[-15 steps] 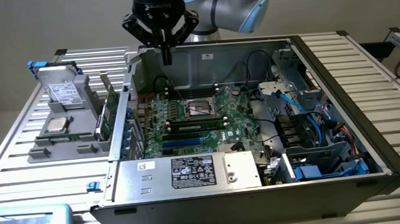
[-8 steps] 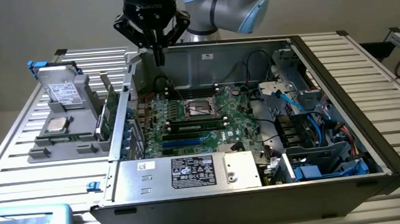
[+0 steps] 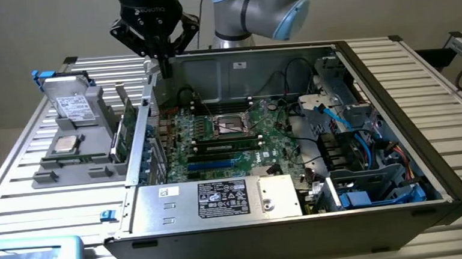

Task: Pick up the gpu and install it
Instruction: 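Reach for the gpu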

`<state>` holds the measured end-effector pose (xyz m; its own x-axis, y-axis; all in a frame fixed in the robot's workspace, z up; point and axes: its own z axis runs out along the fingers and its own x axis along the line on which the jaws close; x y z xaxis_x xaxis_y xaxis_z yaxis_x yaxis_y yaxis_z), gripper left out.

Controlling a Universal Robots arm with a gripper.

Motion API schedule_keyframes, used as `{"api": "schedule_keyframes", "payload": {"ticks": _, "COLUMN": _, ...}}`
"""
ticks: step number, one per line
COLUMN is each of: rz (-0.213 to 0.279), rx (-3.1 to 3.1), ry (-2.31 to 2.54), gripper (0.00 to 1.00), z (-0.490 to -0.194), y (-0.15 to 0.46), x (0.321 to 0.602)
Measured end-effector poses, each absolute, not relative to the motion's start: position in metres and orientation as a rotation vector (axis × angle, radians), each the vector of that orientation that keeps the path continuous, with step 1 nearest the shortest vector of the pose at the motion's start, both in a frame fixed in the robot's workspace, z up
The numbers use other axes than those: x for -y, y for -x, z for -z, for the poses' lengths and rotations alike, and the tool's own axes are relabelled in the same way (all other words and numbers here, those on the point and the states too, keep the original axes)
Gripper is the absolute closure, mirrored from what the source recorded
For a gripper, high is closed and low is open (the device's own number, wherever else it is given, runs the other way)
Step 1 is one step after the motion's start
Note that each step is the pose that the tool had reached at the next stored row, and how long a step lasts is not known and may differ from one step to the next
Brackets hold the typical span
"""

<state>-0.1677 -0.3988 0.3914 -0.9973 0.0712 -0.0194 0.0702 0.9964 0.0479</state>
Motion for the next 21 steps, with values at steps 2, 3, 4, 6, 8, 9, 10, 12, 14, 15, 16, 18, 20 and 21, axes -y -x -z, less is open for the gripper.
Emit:
{"api": "schedule_keyframes", "payload": {"ticks": 2, "rz": -0.074, "rx": -3.118, "ry": -0.11, "gripper": 0.88, "z": -0.39, "y": 0.177, "x": 0.399}}
{"api": "schedule_keyframes", "payload": {"ticks": 3, "rz": -0.074, "rx": -3.118, "ry": -0.11, "gripper": 0.88, "z": -0.39, "y": 0.181, "x": 0.399}}
{"api": "schedule_keyframes", "payload": {"ticks": 4, "rz": -0.074, "rx": -3.118, "ry": -0.111, "gripper": 0.88, "z": -0.389, "y": 0.186, "x": 0.399}}
{"api": "schedule_keyframes", "payload": {"ticks": 6, "rz": -0.074, "rx": -3.118, "ry": -0.11, "gripper": 0.88, "z": -0.388, "y": 0.195, "x": 0.399}}
{"api": "schedule_keyframes", "payload": {"ticks": 8, "rz": -0.074, "rx": -3.118, "ry": -0.11, "gripper": 0.88, "z": -0.388, "y": 0.204, "x": 0.399}}
{"api": "schedule_keyframes", "payload": {"ticks": 9, "rz": -0.074, "rx": -3.118, "ry": -0.11, "gripper": 0.88, "z": -0.387, "y": 0.209, "x": 0.399}}
{"api": "schedule_keyframes", "payload": {"ticks": 10, "rz": -0.074, "rx": -3.118, "ry": -0.11, "gripper": 0.88, "z": -0.387, "y": 0.213, "x": 0.399}}
{"api": "schedule_keyframes", "payload": {"ticks": 12, "rz": -0.074, "rx": -3.118, "ry": -0.11, "gripper": 0.88, "z": -0.387, "y": 0.222, "x": 0.399}}
{"api": "schedule_keyframes", "payload": {"ticks": 14, "rz": -0.075, "rx": -3.118, "ry": -0.11, "gripper": 0.88, "z": -0.386, "y": 0.231, "x": 0.398}}
{"api": "schedule_keyframes", "payload": {"ticks": 15, "rz": -0.075, "rx": -3.118, "ry": -0.11, "gripper": 0.88, "z": -0.386, "y": 0.236, "x": 0.398}}
{"api": "schedule_keyframes", "payload": {"ticks": 16, "rz": -0.075, "rx": -3.118, "ry": -0.11, "gripper": 0.88, "z": -0.386, "y": 0.24, "x": 0.398}}
{"api": "schedule_keyframes", "payload": {"ticks": 18, "rz": -0.076, "rx": -3.118, "ry": -0.111, "gripper": 0.88, "z": -0.385, "y": 0.249, "x": 0.398}}
{"api": "schedule_keyframes", "payload": {"ticks": 20, "rz": -0.078, "rx": -3.118, "ry": -0.11, "gripper": 0.88, "z": -0.385, "y": 0.258, "x": 0.397}}
{"api": "schedule_keyframes", "payload": {"ticks": 21, "rz": -0.078, "rx": -3.118, "ry": -0.11, "gripper": 0.88, "z": -0.384, "y": 0.261, "x": 0.397}}
